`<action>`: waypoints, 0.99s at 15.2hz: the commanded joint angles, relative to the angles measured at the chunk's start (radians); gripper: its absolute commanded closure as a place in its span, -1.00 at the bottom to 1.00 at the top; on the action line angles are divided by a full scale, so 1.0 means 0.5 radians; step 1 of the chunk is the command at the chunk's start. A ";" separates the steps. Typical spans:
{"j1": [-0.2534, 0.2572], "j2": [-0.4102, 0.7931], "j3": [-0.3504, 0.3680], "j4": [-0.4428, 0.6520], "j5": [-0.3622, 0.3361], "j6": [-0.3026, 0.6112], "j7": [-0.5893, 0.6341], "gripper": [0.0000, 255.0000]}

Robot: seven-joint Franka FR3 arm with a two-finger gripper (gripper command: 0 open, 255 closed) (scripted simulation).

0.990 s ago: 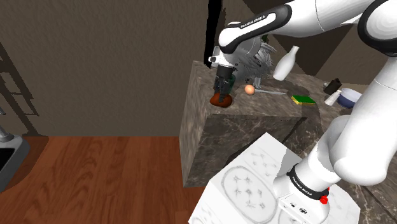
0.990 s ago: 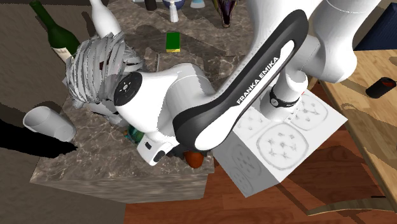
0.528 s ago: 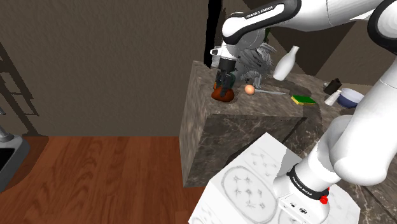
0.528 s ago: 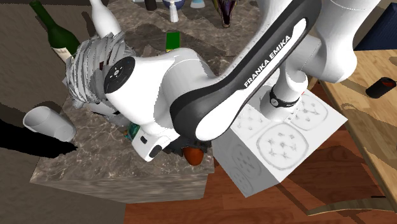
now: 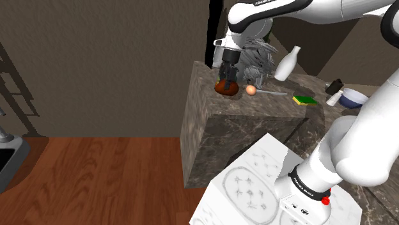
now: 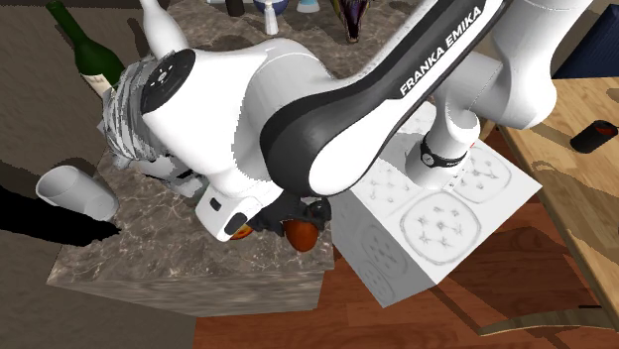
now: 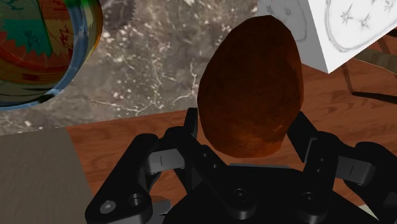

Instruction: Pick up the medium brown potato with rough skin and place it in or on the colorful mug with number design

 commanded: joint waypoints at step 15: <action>0.000 -0.111 -0.002 0.304 -0.050 -0.398 0.097 1.00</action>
